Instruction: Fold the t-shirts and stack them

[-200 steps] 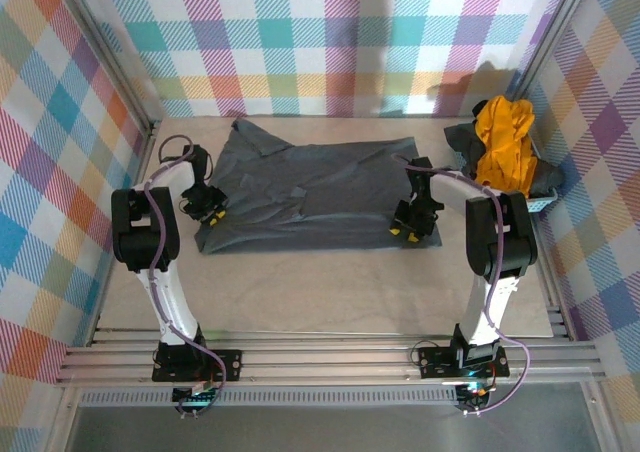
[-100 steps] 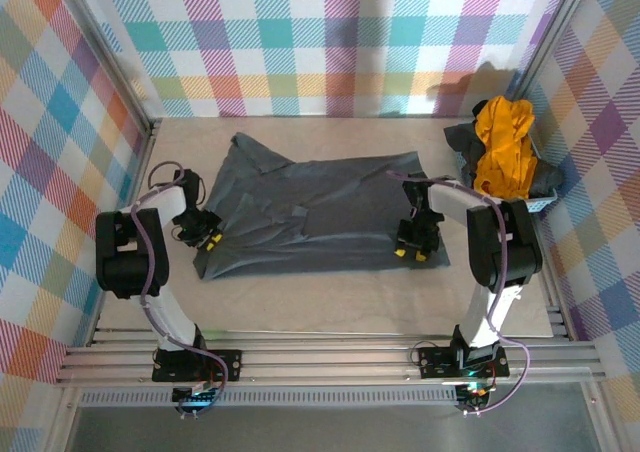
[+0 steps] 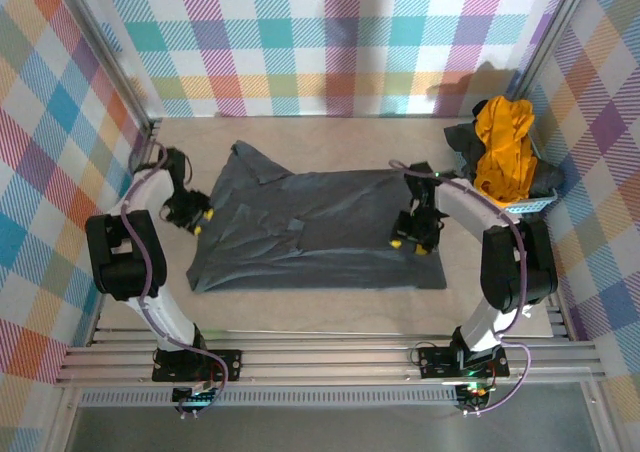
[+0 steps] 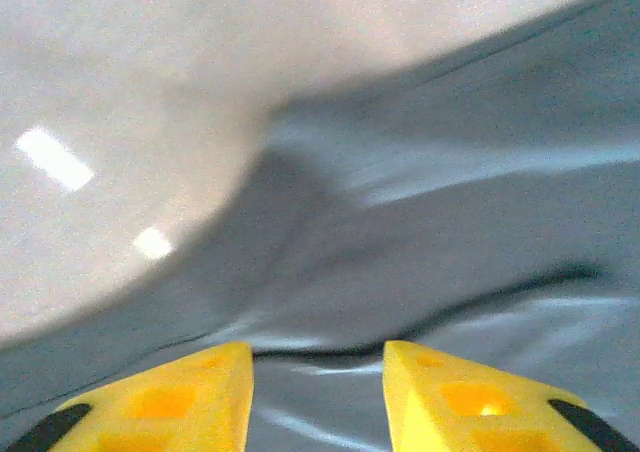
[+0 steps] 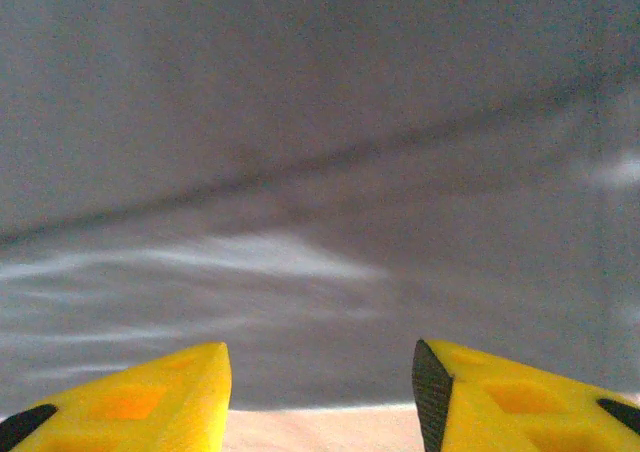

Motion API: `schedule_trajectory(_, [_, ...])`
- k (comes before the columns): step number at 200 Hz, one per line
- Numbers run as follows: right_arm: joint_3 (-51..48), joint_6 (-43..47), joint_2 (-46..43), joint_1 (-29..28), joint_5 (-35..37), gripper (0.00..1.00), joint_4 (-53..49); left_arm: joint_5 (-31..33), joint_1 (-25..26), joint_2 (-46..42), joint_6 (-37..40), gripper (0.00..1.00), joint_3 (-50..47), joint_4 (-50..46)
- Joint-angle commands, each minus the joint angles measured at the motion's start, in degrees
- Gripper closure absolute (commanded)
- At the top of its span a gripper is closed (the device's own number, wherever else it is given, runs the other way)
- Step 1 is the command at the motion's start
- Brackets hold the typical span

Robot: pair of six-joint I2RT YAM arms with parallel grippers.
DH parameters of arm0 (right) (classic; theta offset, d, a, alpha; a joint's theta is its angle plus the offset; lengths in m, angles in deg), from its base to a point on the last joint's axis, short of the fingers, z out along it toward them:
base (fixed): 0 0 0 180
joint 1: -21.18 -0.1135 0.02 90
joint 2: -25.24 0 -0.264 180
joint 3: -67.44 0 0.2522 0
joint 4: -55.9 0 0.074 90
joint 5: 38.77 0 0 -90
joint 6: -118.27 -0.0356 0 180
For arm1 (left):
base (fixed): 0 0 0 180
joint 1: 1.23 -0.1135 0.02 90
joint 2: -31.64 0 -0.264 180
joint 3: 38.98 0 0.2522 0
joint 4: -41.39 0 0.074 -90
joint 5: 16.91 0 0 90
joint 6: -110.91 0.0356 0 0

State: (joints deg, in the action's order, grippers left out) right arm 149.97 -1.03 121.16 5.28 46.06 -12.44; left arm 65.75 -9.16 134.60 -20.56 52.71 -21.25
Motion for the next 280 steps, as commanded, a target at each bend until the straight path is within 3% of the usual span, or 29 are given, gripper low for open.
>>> schedule_trajectory(1, [6.7, -0.3, 2.8, 3.8, -6.0, 0.48, 6.8, -5.6, 2.4, 8.5, -2.8, 0.51, 13.0, 4.1])
schedule_trajectory(31, [16.8, -0.7, 10.4, 7.6, -10.6, 0.48, 11.5, -9.3, 3.7, 22.0, -5.1, 0.37, 31.8, 7.3])
schedule_trajectory(68, [23.3, -3.9, 17.7, 11.6, -14.3, 0.47, 14.4, -14.1, 3.8, 39.9, -13.1, 0.36, 56.7, 6.5])
schedule_trajectory(86, [25.1, -4.8, 19.4, 12.2, -14.3, 0.47, 15.0, -15.8, 3.9, 45.8, -18.6, 0.36, 63.4, 7.7])
schedule_trajectory(106, [26.3, -5.2, 20.5, 12.1, -14.4, 0.47, 15.1, -15.7, 4.2, 48.2, -23.1, 0.37, 64.5, 11.8])
schedule_trajectory(160, [25.2, -5.1, 19.8, 12.1, -14.2, 0.48, 15.2, -14.1, 4.7, 51.0, -25.0, 0.47, 64.6, 15.5])
schedule_trajectory(203, [23.7, -5.3, 19.5, 12.1, -12.5, 0.48, 15.7, -14.0, 4.8, 51.6, -24.3, 0.80, 64.8, 15.5])
schedule_trajectory(232, [27.8, -7.1, 21.9, 12.3, -8.3, 0.48, 15.1, -14.7, 4.8, 51.2, -22.9, 1.00, 65.5, 14.3])
schedule_trajectory(280, [40.8, -12.8, 30.1, 11.4, 6.4, 0.51, 9.5, -14.6, 5.4, 44.9, -18.8, 1.00, 62.9, 10.0])
